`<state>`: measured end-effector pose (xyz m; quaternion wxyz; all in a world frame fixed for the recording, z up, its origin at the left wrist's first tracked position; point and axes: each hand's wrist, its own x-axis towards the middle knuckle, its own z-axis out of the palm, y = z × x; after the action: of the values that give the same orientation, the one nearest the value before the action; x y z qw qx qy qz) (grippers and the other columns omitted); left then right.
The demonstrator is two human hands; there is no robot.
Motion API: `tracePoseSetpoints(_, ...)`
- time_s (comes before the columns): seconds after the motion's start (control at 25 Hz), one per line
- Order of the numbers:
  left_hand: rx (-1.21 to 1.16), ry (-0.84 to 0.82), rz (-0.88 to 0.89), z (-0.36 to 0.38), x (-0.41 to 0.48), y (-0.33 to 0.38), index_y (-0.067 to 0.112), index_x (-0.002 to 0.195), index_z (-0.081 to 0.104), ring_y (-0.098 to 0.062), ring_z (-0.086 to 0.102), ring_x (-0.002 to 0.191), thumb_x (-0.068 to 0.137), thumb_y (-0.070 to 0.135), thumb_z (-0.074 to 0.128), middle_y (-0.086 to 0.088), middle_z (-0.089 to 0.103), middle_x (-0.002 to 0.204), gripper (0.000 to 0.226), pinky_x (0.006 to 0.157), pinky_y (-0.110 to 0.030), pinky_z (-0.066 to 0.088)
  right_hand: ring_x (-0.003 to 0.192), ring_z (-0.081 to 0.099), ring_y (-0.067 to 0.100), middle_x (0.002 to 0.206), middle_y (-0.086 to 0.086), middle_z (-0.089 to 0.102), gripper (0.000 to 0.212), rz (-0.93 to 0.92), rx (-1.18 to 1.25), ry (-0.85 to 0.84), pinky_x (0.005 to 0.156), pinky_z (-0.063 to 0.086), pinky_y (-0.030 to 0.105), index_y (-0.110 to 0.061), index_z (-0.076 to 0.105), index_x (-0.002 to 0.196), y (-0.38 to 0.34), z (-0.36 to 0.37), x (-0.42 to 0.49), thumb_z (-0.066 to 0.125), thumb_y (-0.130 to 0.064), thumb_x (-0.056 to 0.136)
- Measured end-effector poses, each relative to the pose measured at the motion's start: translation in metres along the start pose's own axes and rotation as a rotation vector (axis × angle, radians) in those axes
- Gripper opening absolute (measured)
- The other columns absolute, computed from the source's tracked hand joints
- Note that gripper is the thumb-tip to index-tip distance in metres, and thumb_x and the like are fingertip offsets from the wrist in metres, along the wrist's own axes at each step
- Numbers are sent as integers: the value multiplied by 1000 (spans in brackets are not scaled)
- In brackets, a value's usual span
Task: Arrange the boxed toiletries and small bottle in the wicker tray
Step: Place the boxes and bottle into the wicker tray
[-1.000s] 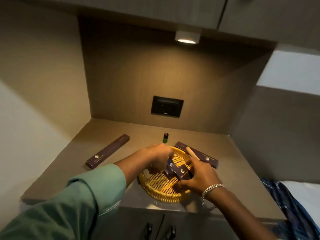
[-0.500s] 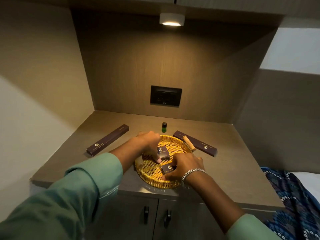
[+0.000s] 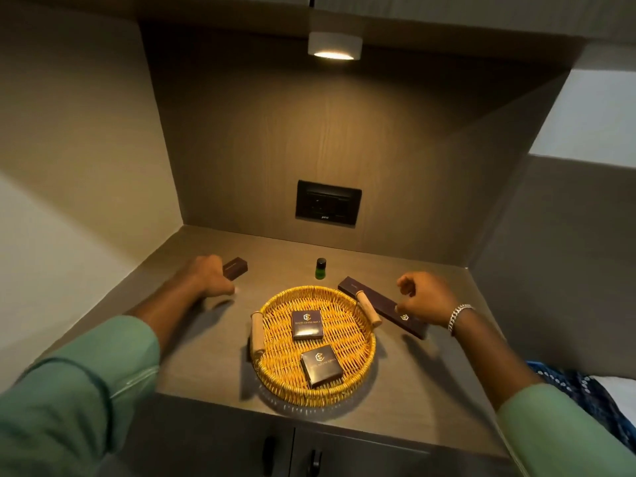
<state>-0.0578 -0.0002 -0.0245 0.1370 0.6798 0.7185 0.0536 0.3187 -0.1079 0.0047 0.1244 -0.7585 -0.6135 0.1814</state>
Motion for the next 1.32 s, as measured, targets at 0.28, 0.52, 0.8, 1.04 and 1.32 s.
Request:
tracePoseSetpoints(0.28, 137, -20, -132, 2, 9, -5, 9, 108, 56, -28, 57, 84, 73, 22, 75, -13, 60, 98, 41, 73, -40, 52, 82, 60, 18, 100, 4, 66, 45, 4, -230, -134, 70, 54, 31, -16, 65, 108, -4, 35, 41, 81, -31, 69)
tracePoseSetpoints(0.52, -674, -149, -172, -51, 6, 3, -4, 93, 63, -17, 54, 45, 72, 11, 73, -11, 56, 66, 27, 46, -29, 49, 87, 64, 28, 105, 15, 68, 61, -27, 89, 161, 72, 56, 37, -13, 60, 118, -19, -25, 29, 84, -29, 64)
tracePoseSetpoints(0.8, -654, -257, 53, -29, -86, 95, 6, 88, 62, -22, 70, 58, 70, 16, 78, -11, 69, 74, 25, 39, -27, 52, 77, 66, 22, 104, 7, 61, 80, -188, 269, -62, 46, 54, 28, -22, 44, 130, -83, -25, -15, 86, -31, 63)
tracePoseSetpoints(1.04, -152, 45, 15, 10, -95, 128, 5, 108, 52, -22, 59, 76, 72, 22, 78, -8, 57, 84, 47, 61, -35, 56, 100, 61, 32, 115, 13, 62, 75, -177, -57, -18, 80, 57, 44, -14, 43, 127, -103, 58, -20, 84, -32, 66)
tracePoseSetpoints(1.32, 39, -66, 58, 18, -101, 128, 5, 134, 32, -29, 55, 84, 74, 16, 77, -13, 50, 94, 76, 62, -36, 54, 99, 62, 34, 111, 15, 64, 71, -168, -177, 30, 79, 57, 43, -11, 47, 124, -102, 70, -12, 84, -30, 67)
